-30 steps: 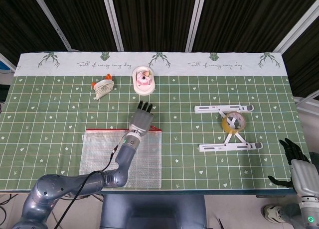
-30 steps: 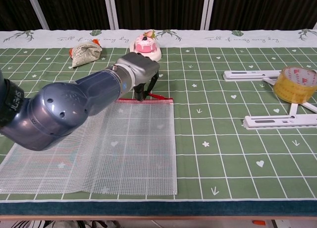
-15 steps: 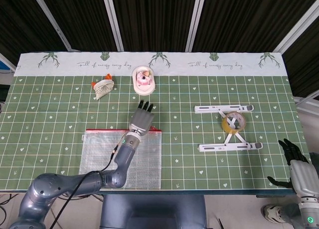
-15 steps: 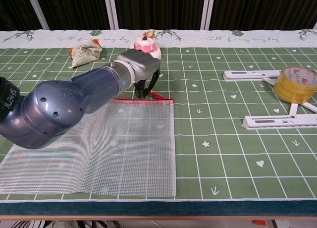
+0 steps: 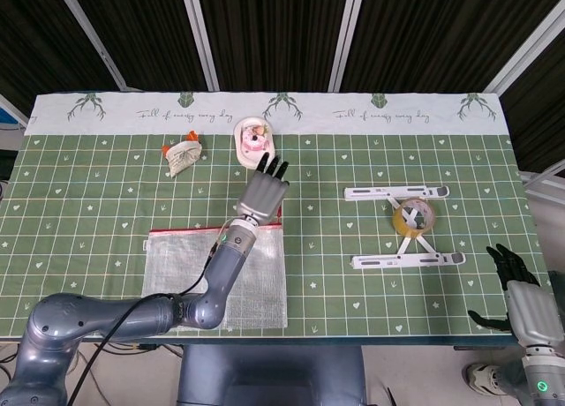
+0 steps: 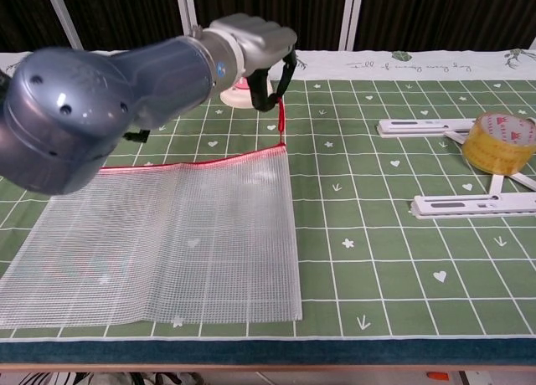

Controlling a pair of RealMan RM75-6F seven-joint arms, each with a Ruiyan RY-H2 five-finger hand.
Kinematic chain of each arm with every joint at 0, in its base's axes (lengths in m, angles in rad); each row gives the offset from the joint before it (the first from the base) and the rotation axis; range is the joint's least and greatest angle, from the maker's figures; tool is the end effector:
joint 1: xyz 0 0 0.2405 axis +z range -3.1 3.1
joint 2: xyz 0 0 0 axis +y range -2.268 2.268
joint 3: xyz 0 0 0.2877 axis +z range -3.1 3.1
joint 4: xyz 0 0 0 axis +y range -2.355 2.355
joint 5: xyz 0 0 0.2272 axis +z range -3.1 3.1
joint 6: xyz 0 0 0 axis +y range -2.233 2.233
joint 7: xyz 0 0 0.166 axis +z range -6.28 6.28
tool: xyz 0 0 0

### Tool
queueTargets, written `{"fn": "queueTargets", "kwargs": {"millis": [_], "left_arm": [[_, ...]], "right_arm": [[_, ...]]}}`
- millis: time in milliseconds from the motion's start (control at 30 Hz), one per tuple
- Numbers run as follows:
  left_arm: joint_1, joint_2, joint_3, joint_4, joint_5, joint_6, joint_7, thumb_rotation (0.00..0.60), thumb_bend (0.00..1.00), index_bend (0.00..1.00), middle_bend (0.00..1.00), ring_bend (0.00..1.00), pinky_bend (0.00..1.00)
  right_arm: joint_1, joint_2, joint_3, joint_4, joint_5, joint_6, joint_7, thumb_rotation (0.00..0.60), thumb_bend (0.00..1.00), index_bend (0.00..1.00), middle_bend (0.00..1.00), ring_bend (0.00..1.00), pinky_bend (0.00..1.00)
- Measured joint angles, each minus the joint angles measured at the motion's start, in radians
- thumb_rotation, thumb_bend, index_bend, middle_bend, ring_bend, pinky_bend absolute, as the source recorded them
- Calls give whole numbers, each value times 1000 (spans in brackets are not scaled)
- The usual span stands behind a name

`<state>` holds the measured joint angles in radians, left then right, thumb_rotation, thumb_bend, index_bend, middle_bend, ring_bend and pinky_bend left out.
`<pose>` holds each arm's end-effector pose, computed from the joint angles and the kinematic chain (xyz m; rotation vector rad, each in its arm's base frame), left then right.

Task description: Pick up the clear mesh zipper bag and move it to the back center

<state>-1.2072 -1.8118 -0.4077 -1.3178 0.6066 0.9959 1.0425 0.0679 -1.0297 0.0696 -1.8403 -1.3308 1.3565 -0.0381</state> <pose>0.0254 0.4490 -0.0915 -1.8976 -0.5650 -0.7818 -0.3355 -0.1987 0.1561 1.2826 -1.1528 0.8275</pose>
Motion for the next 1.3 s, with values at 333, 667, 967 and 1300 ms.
{"fn": "queueTargets", "kwargs": {"millis": [333, 667, 967, 1300], "left_arm": [[-57, 126, -77, -164, -35, 31, 41, 600, 429, 574, 110, 0, 0], [-97, 220, -118, -264, -102, 59, 54, 600, 429, 574, 111, 0, 0], [-128, 275, -121, -324, -145, 73, 52, 600, 429, 574, 111, 0, 0], [-166, 299, -109, -349, -166, 80, 38, 600, 429, 574, 111, 0, 0]], "right_arm": [[125, -59, 135, -159, 147, -65, -63, 600, 333, 210, 94, 45, 227], [299, -156, 302, -267, 529, -126, -136, 600, 356, 293, 120, 59, 237], [505, -286, 459, -287, 938, -113, -187, 600, 357, 324, 130, 59, 237], [694, -421, 573, -212, 1152, -56, -228, 600, 377, 358, 138, 59, 237]]}}
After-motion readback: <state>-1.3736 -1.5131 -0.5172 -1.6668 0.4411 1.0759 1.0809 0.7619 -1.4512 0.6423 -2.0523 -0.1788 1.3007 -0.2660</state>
